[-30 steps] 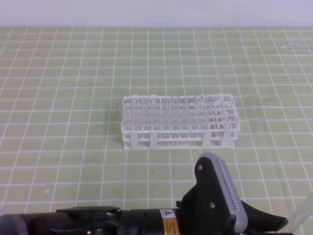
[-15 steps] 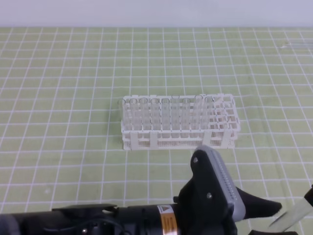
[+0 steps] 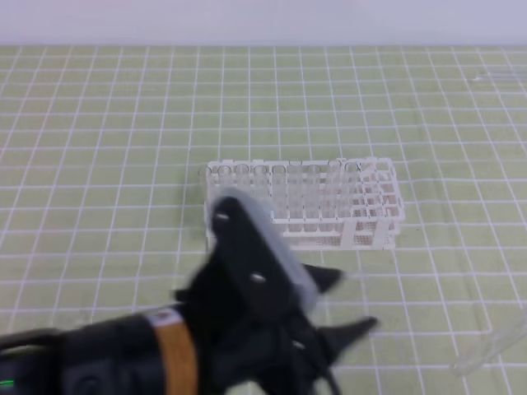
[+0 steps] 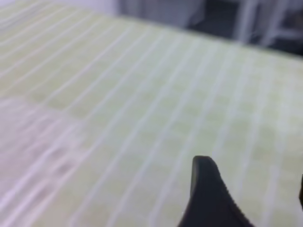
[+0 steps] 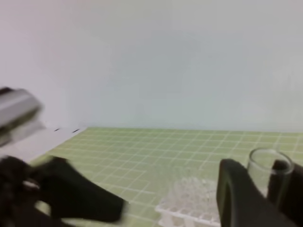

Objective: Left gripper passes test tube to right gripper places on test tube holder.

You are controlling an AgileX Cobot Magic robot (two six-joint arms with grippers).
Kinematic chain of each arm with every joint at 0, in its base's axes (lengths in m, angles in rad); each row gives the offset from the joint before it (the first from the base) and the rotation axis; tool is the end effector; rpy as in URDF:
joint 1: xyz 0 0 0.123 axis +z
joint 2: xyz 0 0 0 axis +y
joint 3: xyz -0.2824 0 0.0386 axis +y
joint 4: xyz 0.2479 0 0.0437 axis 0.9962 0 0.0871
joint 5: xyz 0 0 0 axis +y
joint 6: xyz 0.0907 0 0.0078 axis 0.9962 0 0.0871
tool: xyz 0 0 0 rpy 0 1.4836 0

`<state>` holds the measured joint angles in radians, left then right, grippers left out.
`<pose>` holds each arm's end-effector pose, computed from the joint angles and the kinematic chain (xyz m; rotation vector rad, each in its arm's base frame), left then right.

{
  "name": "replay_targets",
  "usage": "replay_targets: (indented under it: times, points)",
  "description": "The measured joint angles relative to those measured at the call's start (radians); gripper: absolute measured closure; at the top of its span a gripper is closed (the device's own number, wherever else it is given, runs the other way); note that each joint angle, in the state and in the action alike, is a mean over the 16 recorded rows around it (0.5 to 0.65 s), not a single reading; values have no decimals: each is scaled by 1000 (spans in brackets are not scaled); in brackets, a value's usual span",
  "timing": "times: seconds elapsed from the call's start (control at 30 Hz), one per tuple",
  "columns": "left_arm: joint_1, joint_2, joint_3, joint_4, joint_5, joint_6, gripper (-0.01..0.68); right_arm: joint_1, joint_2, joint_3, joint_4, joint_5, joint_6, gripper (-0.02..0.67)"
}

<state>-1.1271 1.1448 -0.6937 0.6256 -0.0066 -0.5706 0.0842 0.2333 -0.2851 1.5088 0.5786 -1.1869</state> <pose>0.1053 -0.2221 0.2953 1.1151 1.6569 -0.7104 0.0509 0.0543 0.2898 -0.3104 1.5014 0.7391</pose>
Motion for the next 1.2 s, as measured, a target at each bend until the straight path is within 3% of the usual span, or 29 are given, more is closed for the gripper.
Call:
replay_targets:
  times: [0.23, 0.43, 0.73, 1.2]
  points:
    - [-1, -287, 15, -14, 407, 0, 491, 0, 1, 0, -17, -35, -1, 547]
    - [-1, -542, 76, -64, 619, 0, 616, 0, 2, 0, -29, -39, -2, 547]
    - [-1, -796, 199, -144, 716, -1, 672, 0, 3, 0, -33, -47, -2, 547]
    - [-1, -864, 240, -153, 763, -3, 675, 0, 3, 1, -55, -55, -2, 547]
